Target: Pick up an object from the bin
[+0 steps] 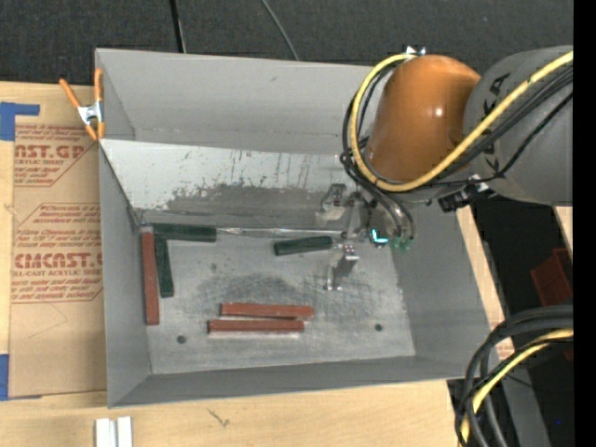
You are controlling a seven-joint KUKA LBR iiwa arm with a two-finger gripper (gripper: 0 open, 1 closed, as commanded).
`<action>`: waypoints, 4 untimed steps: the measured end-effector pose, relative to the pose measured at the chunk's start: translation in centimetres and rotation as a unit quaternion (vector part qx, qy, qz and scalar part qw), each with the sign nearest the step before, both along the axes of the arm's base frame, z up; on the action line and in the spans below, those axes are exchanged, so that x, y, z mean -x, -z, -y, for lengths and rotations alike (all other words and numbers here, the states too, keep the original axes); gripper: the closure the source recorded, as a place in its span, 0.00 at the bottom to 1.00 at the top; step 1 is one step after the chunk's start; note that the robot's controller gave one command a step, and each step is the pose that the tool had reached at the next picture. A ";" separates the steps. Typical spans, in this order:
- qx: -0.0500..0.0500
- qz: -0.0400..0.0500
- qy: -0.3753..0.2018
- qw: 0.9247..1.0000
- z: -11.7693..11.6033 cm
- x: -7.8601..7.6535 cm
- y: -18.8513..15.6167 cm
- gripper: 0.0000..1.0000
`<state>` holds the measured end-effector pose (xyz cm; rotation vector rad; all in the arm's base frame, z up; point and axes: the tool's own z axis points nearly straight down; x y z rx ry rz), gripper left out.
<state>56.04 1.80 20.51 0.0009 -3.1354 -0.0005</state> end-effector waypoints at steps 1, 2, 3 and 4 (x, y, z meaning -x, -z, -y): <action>0.000 0.004 0.000 1.000 0.0 -0.2 -0.4 0.00; 0.000 0.007 -0.006 1.000 -0.7 0.7 4.3 0.00; -0.001 0.004 -0.068 0.998 -3.6 4.3 12.3 1.00; -0.001 0.004 -0.067 0.998 -3.6 4.3 12.3 1.00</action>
Offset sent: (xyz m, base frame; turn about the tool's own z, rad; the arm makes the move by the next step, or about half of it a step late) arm -0.0254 0.0180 -0.1281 -0.0353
